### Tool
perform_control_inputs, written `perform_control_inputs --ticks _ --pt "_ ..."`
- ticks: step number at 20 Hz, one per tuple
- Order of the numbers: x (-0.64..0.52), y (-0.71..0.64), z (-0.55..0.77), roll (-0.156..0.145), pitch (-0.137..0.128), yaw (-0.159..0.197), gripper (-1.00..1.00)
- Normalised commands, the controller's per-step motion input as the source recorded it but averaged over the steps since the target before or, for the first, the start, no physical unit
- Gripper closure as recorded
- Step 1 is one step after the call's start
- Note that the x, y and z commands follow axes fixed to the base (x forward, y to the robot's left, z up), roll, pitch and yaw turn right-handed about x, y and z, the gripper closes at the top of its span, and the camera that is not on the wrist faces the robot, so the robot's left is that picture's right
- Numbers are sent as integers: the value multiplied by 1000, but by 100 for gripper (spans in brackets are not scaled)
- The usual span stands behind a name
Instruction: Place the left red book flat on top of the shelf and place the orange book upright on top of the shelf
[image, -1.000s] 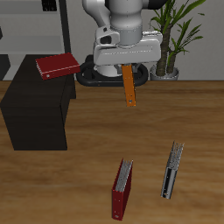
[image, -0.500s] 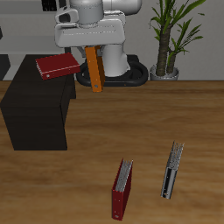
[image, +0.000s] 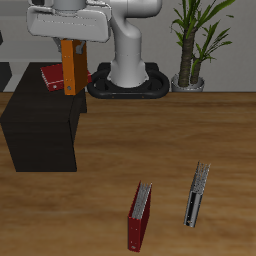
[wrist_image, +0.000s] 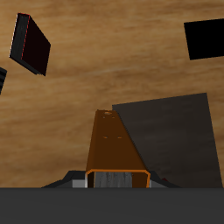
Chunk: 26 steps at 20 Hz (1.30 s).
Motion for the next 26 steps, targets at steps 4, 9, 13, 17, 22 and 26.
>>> perform_control_inputs --ticks 4,9,13,17,22,26 --pt "120 -399 -8 -33 48 -125 100" --pt "23 -502 54 -55 33 -66 100" --pt "82 -258 -98 -9 135 -39 100" --pt "-44 -295 1 -27 32 -63 100" --pt "-72 -108 -41 34 26 -47 100" --pt "42 -146 -158 3 73 -22 100"
